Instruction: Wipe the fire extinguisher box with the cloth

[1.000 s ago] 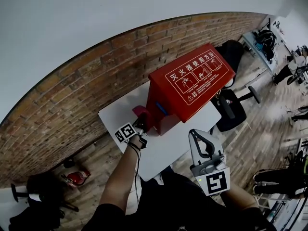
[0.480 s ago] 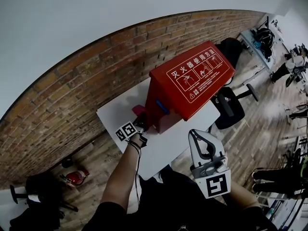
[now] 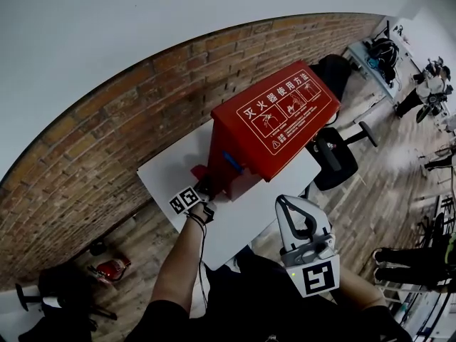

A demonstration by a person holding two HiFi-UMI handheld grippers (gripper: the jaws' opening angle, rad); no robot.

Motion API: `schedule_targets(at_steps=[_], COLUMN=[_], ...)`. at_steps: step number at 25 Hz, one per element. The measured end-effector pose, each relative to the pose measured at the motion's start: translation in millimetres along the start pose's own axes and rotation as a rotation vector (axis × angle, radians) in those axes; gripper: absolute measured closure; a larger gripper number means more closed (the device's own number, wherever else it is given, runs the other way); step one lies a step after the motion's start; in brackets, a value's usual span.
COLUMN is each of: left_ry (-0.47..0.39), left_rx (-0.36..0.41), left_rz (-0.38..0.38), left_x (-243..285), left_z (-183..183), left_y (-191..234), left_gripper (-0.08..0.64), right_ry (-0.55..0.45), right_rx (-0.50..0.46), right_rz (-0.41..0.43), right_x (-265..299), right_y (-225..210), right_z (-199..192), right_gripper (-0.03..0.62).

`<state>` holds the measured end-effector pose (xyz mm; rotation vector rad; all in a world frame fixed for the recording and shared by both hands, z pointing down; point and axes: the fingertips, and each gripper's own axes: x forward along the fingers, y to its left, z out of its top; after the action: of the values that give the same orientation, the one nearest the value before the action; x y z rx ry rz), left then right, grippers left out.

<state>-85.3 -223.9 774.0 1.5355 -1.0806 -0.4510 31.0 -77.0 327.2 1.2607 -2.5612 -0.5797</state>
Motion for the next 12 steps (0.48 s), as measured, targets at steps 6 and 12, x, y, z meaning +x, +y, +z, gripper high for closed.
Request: schedule_targets(at_steps=[6,12], left_ry=[0.016,0.049], left_rx=[0.030,0.041], left_rz=[0.035,0.090], left_x=[6,7], left_z=[-2,-7], left_y=[10,34], left_gripper=[0.451,0.451], right_ry=[0.017,0.020], right_rx=[-0.003,-0.018], right_rz=[-0.003,0.000], right_x=[-2,-1], right_y=[-3,1], right_z=[-5,-6], right_gripper=[0.572,0.572])
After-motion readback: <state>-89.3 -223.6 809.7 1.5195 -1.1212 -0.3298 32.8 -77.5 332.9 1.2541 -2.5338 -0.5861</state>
